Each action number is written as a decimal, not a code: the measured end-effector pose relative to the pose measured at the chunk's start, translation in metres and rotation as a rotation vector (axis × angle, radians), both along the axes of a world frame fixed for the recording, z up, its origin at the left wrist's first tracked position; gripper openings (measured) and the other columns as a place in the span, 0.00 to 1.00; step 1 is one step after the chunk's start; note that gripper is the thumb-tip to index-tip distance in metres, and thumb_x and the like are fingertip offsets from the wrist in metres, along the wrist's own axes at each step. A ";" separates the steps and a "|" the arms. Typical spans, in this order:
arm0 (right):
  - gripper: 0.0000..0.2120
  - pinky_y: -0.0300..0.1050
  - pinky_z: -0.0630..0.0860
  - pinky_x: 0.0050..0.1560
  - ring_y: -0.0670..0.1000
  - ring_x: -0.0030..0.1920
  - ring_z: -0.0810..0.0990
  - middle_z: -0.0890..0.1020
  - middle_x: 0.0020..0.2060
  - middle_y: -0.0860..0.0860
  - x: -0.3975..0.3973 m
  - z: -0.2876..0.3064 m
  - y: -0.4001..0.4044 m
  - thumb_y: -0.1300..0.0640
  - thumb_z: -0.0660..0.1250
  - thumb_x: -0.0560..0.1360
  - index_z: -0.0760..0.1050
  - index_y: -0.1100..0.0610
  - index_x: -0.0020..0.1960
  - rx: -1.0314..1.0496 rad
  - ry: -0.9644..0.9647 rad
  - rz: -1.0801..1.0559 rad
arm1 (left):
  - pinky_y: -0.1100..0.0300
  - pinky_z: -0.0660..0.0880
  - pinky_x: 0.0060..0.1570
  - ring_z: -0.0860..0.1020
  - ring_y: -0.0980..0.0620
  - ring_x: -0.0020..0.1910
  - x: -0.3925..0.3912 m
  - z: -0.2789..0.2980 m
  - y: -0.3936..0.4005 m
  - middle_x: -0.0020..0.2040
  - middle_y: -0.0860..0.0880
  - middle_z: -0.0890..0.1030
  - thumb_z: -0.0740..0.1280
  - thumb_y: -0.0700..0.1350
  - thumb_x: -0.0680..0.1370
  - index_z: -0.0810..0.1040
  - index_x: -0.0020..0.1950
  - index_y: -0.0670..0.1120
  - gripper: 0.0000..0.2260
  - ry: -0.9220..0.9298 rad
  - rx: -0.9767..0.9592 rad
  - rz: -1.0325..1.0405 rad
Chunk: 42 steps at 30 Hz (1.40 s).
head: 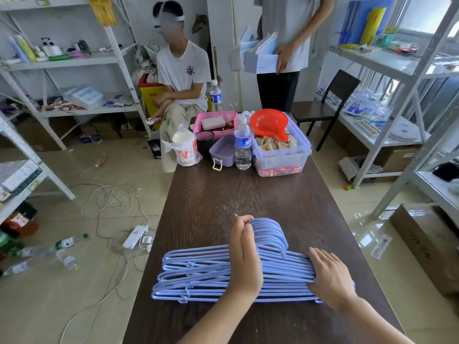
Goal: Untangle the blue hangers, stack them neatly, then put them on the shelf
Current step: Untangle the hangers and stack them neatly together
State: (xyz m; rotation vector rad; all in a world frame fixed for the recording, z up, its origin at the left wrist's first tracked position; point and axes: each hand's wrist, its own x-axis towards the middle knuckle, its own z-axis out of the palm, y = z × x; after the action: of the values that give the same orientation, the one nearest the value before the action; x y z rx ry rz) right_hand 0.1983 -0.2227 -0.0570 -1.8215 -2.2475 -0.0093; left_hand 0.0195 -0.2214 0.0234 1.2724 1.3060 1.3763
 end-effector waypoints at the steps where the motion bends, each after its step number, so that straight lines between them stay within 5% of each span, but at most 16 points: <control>1: 0.28 0.38 0.74 0.24 0.49 0.24 0.78 0.79 0.25 0.49 0.000 0.000 0.000 0.58 0.77 0.35 0.76 0.55 0.35 -0.001 0.001 0.005 | 0.53 0.73 0.50 0.75 0.51 0.47 0.000 0.000 0.000 0.44 0.49 0.76 0.49 0.51 0.74 0.70 0.46 0.54 0.10 0.004 -0.003 -0.012; 3: 0.28 0.37 0.74 0.24 0.50 0.24 0.78 0.79 0.25 0.49 0.000 0.001 -0.001 0.58 0.77 0.35 0.76 0.55 0.35 -0.023 0.023 0.006 | 0.58 0.73 0.50 0.75 0.55 0.48 -0.006 -0.003 0.000 0.47 0.50 0.77 0.51 0.54 0.74 0.70 0.48 0.56 0.10 0.013 -0.009 -0.087; 5: 0.28 0.37 0.73 0.23 0.49 0.24 0.78 0.79 0.25 0.49 0.001 0.000 0.000 0.59 0.77 0.35 0.76 0.55 0.35 -0.024 0.031 -0.005 | 0.65 0.68 0.60 0.72 0.61 0.59 -0.023 -0.011 0.000 0.58 0.54 0.75 0.56 0.59 0.71 0.67 0.58 0.60 0.17 0.102 0.007 -0.267; 7: 0.28 0.36 0.74 0.24 0.49 0.24 0.78 0.80 0.25 0.48 0.003 -0.001 0.000 0.59 0.77 0.35 0.76 0.55 0.35 -0.017 0.045 -0.010 | 0.63 0.45 0.73 0.53 0.63 0.73 -0.053 -0.029 0.004 0.73 0.63 0.57 0.59 0.64 0.68 0.49 0.71 0.64 0.34 0.457 0.046 -0.465; 8: 0.28 0.35 0.74 0.25 0.49 0.24 0.79 0.80 0.25 0.48 0.002 -0.002 0.000 0.59 0.77 0.35 0.76 0.55 0.35 -0.014 0.055 -0.013 | 0.62 0.35 0.72 0.44 0.64 0.74 -0.073 -0.041 0.008 0.74 0.64 0.47 0.60 0.67 0.67 0.39 0.72 0.64 0.41 0.719 0.060 -0.518; 10: 0.27 0.37 0.74 0.24 0.50 0.24 0.79 0.80 0.26 0.48 0.002 -0.002 0.001 0.59 0.78 0.36 0.76 0.55 0.35 0.005 0.063 -0.022 | 0.54 0.31 0.72 0.39 0.58 0.75 -0.113 -0.063 0.016 0.76 0.59 0.41 0.62 0.68 0.66 0.30 0.71 0.59 0.48 1.169 -0.008 -0.544; 12: 0.27 0.39 0.75 0.23 0.50 0.24 0.79 0.80 0.26 0.49 0.001 -0.004 0.002 0.60 0.78 0.36 0.76 0.55 0.35 0.031 0.065 -0.026 | 0.48 0.36 0.73 0.45 0.53 0.76 -0.139 -0.075 0.023 0.77 0.53 0.48 0.66 0.62 0.68 0.35 0.74 0.54 0.48 1.357 -0.123 -0.511; 16: 0.27 0.39 0.74 0.23 0.54 0.23 0.78 0.79 0.25 0.49 0.002 -0.007 0.006 0.64 0.78 0.37 0.75 0.58 0.35 0.072 0.096 -0.030 | 0.53 0.57 0.72 0.67 0.49 0.65 -0.148 -0.085 0.027 0.64 0.50 0.69 0.68 0.54 0.70 0.57 0.71 0.48 0.34 1.377 -0.014 -0.367; 20: 0.27 0.40 0.74 0.23 0.54 0.24 0.78 0.79 0.25 0.50 0.006 -0.010 0.006 0.64 0.78 0.37 0.75 0.58 0.34 0.066 0.074 -0.041 | 0.55 0.78 0.48 0.80 0.48 0.42 -0.154 -0.090 0.017 0.44 0.48 0.81 0.79 0.47 0.56 0.76 0.54 0.44 0.29 1.327 0.068 -0.261; 27: 0.26 0.36 0.64 0.27 0.55 0.24 0.77 0.78 0.24 0.49 0.018 -0.016 0.000 0.65 0.76 0.36 0.72 0.58 0.31 -0.029 0.064 -0.089 | 0.64 0.71 0.20 0.77 0.53 0.24 -0.174 -0.094 0.004 0.26 0.50 0.77 0.80 0.39 0.40 0.74 0.34 0.45 0.27 1.349 0.054 -0.177; 33: 0.25 0.42 0.63 0.32 0.59 0.34 0.76 0.71 0.29 0.48 0.030 -0.026 -0.006 0.72 0.71 0.48 0.62 0.53 0.35 -0.060 0.254 -0.174 | 0.61 0.73 0.18 0.77 0.50 0.23 -0.172 -0.101 0.004 0.25 0.46 0.77 0.79 0.34 0.40 0.75 0.34 0.41 0.26 1.295 0.046 -0.129; 42: 0.25 0.38 0.58 0.26 0.53 0.28 0.66 0.68 0.25 0.47 0.019 -0.020 -0.003 0.75 0.70 0.49 0.60 0.53 0.31 -0.056 0.320 -0.258 | 0.58 0.74 0.18 0.79 0.48 0.25 -0.168 -0.107 0.007 0.28 0.46 0.81 0.80 0.31 0.44 0.79 0.36 0.39 0.23 1.223 0.009 -0.050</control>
State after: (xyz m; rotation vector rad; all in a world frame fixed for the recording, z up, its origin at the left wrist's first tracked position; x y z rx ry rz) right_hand 0.2172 -0.2259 -0.0766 -1.9685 -1.8058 0.2799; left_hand -0.1487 -0.2149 -0.0836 2.2605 1.9765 0.4569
